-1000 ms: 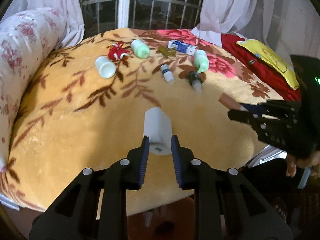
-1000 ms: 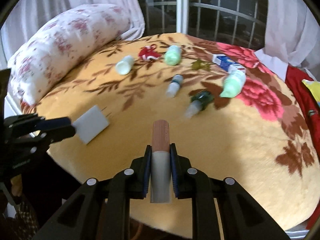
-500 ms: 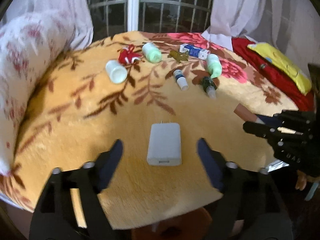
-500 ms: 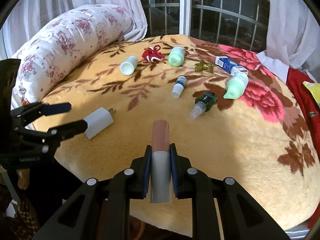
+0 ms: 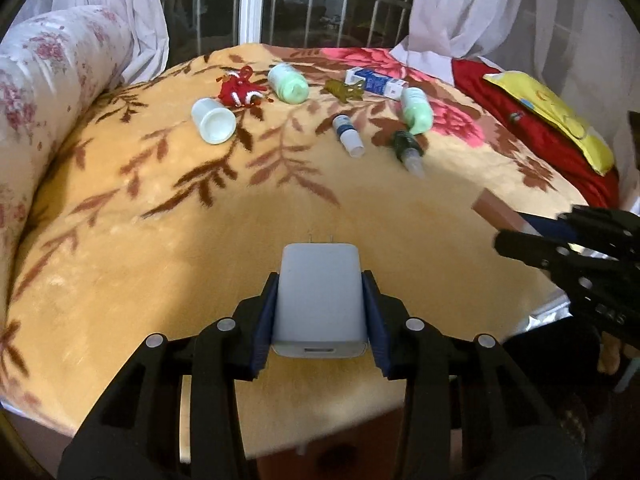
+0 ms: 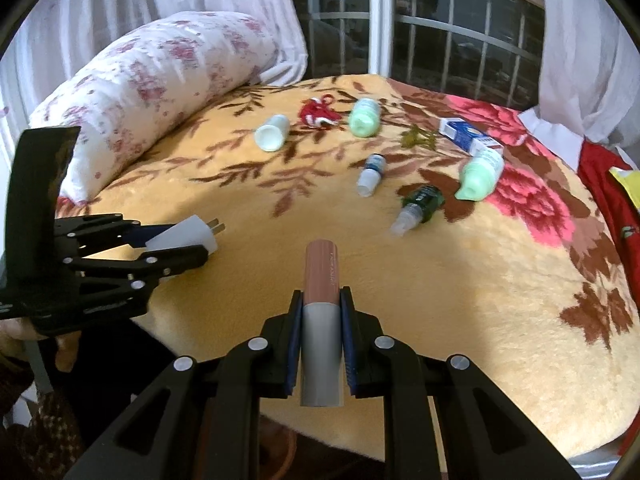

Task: Collect trash
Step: 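Lift the white charger with the left gripper toward the bed edge, then drop the charger and lipstick tube into the orange bin, opening both grippers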

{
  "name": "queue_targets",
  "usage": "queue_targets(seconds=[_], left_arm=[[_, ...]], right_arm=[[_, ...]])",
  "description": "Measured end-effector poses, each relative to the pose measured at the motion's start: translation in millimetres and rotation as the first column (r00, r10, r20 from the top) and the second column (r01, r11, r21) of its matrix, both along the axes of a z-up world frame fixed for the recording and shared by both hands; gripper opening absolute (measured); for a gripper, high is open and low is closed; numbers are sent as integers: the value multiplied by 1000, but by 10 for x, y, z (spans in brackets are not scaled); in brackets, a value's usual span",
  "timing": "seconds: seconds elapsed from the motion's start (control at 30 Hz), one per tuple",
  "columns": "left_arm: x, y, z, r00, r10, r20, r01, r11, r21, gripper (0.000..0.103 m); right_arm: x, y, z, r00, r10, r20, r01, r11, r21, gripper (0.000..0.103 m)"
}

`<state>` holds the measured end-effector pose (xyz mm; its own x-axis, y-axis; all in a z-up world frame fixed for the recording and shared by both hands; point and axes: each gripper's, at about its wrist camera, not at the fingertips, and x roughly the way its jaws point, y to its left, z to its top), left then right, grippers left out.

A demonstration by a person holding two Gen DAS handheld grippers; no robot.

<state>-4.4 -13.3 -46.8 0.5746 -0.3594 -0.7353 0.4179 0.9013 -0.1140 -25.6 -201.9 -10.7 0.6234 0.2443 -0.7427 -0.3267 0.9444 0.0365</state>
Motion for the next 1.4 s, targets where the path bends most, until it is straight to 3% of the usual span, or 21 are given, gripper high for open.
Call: queue_targets(seconds=[0.17,0.4,0.63,0.83,0.87,0.9,0.93,0.97,1.0,1.1,1.2,1.33,1.4], left_arm=[[-340,159,71,1000,-17,-13,17,1000,12,39],[-736,229,-283,983,-74,-166,82,996,39,39],[-911,178,-835,929,-122,-351,157,985,73,39],[-899,199,-1099,890,-102,-445,161,982,97,39],[-889,201,-1118,887,-90,-452,156,981,112,40],[-879,200,-1127,886,-80,-457,153,980,127,45],[-875,204,-1134,883,-72,-463,152,979,138,50],[-872,211,-1126,885,-65,-462,148,978,145,61],[-869,219,-1109,890,-56,-453,141,978,156,65],[-857,254,-1006,906,-47,-421,126,979,160,65],[-829,317,-796,928,-55,-369,104,988,116,65],[-662,425,-236,984,-22,-179,34,997,63,65],[-516,475,29,996,23,-86,-19,999,37,75]], right_arm=[[-221,209,-14,996,90,-28,-89,996,19,18],[-553,521,-421,964,201,-174,-196,979,50,18],[-755,684,-938,916,240,-323,-236,970,50,18],[-846,766,-1283,874,255,-414,-261,964,43,18],[-855,779,-1316,867,260,-424,-267,963,43,23],[-868,783,-1340,866,261,-427,-267,963,45,42],[-872,778,-1344,866,256,-429,-263,964,43,51],[-885,770,-1327,869,256,-424,-262,964,45,57],[-887,759,-1305,872,259,-416,-264,963,47,57],[-877,698,-1155,892,263,-368,-261,964,57,57],[-853,596,-942,918,263,-296,-253,965,72,57],[-739,398,-453,966,228,-122,-219,972,86,61],[-669,291,-239,982,187,-34,-183,978,98,67]])
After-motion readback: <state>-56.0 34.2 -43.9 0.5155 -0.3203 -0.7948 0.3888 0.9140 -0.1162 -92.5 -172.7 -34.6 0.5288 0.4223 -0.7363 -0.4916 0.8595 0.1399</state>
